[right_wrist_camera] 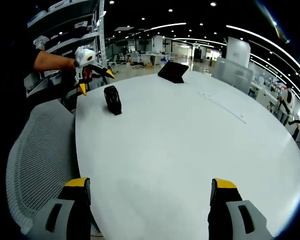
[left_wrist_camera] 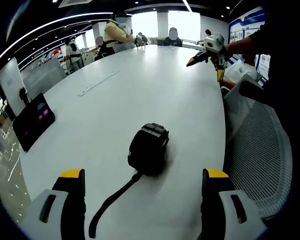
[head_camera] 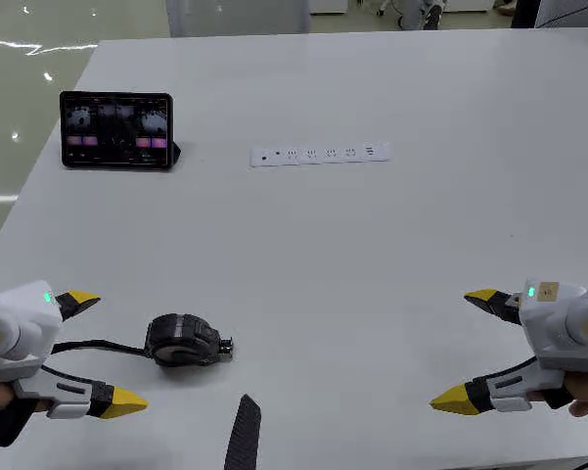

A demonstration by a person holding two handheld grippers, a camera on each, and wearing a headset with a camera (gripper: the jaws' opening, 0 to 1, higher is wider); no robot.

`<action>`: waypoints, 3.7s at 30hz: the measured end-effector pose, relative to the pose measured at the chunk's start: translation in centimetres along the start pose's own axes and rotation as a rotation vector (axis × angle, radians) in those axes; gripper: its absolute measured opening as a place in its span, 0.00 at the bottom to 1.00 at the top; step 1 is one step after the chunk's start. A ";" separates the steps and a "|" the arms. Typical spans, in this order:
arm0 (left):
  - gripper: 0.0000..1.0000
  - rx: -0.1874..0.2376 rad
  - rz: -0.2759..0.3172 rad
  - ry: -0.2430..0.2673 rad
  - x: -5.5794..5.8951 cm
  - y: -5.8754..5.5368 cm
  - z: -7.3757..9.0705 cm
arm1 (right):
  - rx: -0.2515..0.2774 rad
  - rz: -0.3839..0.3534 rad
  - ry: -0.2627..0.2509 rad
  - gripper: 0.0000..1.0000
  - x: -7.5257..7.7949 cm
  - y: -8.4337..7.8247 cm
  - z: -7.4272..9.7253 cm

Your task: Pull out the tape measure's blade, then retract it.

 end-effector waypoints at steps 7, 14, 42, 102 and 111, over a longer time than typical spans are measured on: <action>0.97 -0.038 -0.057 -0.061 0.1 1.0 -1.3 | -0.009 0.050 0.018 0.99 -0.3 1.1 -0.6; 0.95 -0.099 -0.150 -0.124 0.6 1.4 -2.3 | -0.004 0.103 0.050 0.99 -0.2 2.3 -1.7; 0.75 -0.246 -0.303 -0.223 0.8 1.3 -6.8 | 0.033 0.197 0.182 0.99 -3.4 7.0 -8.4; 0.37 -0.289 -0.350 -0.202 1.4 0.8 -9.4 | -0.002 0.352 0.349 0.35 -10.2 13.4 -22.9; 0.37 -0.281 -0.343 -0.196 1.4 0.7 -9.4 | -0.038 0.403 0.334 0.19 -10.2 13.0 -24.1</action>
Point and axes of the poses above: the centre of the closed fingertips' face, and the gripper's own axes: z roughly backward along the fingers, x roughly to its right, y roughly out of its top, the point moved 2 cm from there along z, roughly backward along the fingers, and after that the axes turned 1 degree about y, right-handed, at the moved point
